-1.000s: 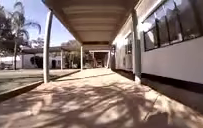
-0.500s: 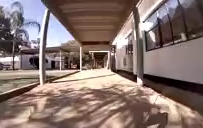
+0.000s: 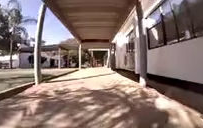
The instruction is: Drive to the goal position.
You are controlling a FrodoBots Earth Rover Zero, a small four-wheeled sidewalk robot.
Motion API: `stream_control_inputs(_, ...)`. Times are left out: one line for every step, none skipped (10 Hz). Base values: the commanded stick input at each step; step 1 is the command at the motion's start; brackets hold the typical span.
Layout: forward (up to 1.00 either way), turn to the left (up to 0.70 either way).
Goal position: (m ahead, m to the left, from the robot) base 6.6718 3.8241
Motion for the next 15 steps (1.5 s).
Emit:
stream_control_inputs(0.5,0.0)
stream_control_inputs(0.5,0.0)
stream_control_inputs(0.5,0.0)
stream_control_inputs(0.5,0.0)
stream_control_inputs(0.5,0.0)
stream_control_inputs(0.5,0.0)
stream_control_inputs(0.5,0.0)
stream_control_inputs(0.5,0.0)
stream_control_inputs(0.5,0.0)
stream_control_inputs(0.5,0.0)
stream_control_inputs(0.5,0.0)
stream_control_inputs(0.5,0.0)
stream_control_inputs(0.5,0.0)
stream_control_inputs(0.5,0.0)
stream_control_inputs(0.5,0.0)
